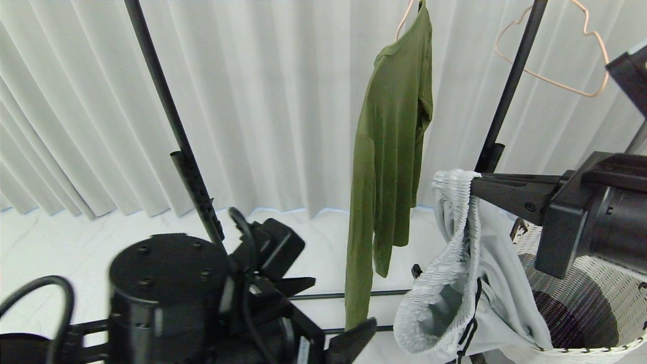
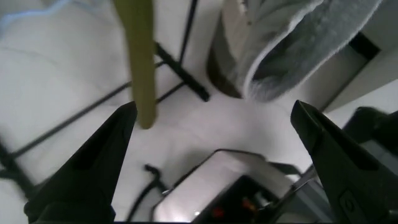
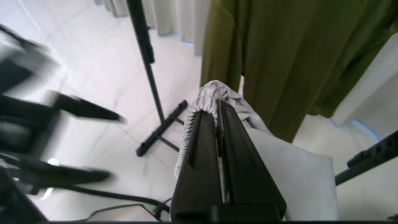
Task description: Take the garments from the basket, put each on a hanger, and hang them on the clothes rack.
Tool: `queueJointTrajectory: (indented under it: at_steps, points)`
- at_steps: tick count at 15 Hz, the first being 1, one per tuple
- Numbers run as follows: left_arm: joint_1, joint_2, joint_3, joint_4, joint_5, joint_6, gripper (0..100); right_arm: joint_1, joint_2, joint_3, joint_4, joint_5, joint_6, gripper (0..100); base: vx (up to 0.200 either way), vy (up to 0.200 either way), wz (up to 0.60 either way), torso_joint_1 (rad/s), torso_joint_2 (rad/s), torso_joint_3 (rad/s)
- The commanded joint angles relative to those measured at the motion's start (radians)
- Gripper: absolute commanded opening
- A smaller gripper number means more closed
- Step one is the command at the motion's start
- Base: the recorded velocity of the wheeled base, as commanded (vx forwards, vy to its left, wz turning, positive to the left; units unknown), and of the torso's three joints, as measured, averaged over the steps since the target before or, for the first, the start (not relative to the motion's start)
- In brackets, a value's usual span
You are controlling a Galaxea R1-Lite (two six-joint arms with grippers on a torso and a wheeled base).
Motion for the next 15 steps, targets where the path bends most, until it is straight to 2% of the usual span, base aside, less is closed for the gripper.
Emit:
queueJointTrajectory:
  at_steps: [1, 6, 11, 12, 14, 15]
  points:
    - [-0.065, 0.241, -0.078, -0.102, -0.019, -0.037, 100, 0.003, -0.014, 0.000, -0.001, -0.001, 0.001, 0, 0.000, 0.000, 0.00, 0.000, 0.00, 0.000]
    - [0.007, 0.459, -0.081, -0.325, -0.045, -0.036, 100, 0.011, -0.023, -0.002, 0.001, -0.001, 0.001, 0, 0.000, 0.000, 0.00, 0.000, 0.00, 0.000]
    - [0.027, 0.525, -0.067, -0.348, -0.042, -0.036, 100, 0.013, -0.034, 0.000, 0.002, -0.001, 0.001, 0, 0.000, 0.000, 0.00, 0.000, 0.00, 0.000]
    - [0.026, 0.525, -0.063, -0.348, -0.039, -0.034, 0, 0.011, -0.034, 0.000, 0.002, -0.001, 0.001, 0, 0.000, 0.000, 0.00, 0.000, 0.00, 0.000]
    - [0.018, 0.519, -0.032, -0.348, -0.017, -0.031, 0, 0.011, -0.032, 0.001, 0.002, -0.001, 0.001, 0, 0.000, 0.000, 0.00, 0.000, 0.00, 0.000]
    - [0.007, 0.513, 0.002, -0.351, 0.032, -0.031, 0, 0.009, -0.032, 0.008, 0.002, -0.001, 0.001, 0, 0.000, 0.000, 0.00, 0.000, 0.00, 0.000]
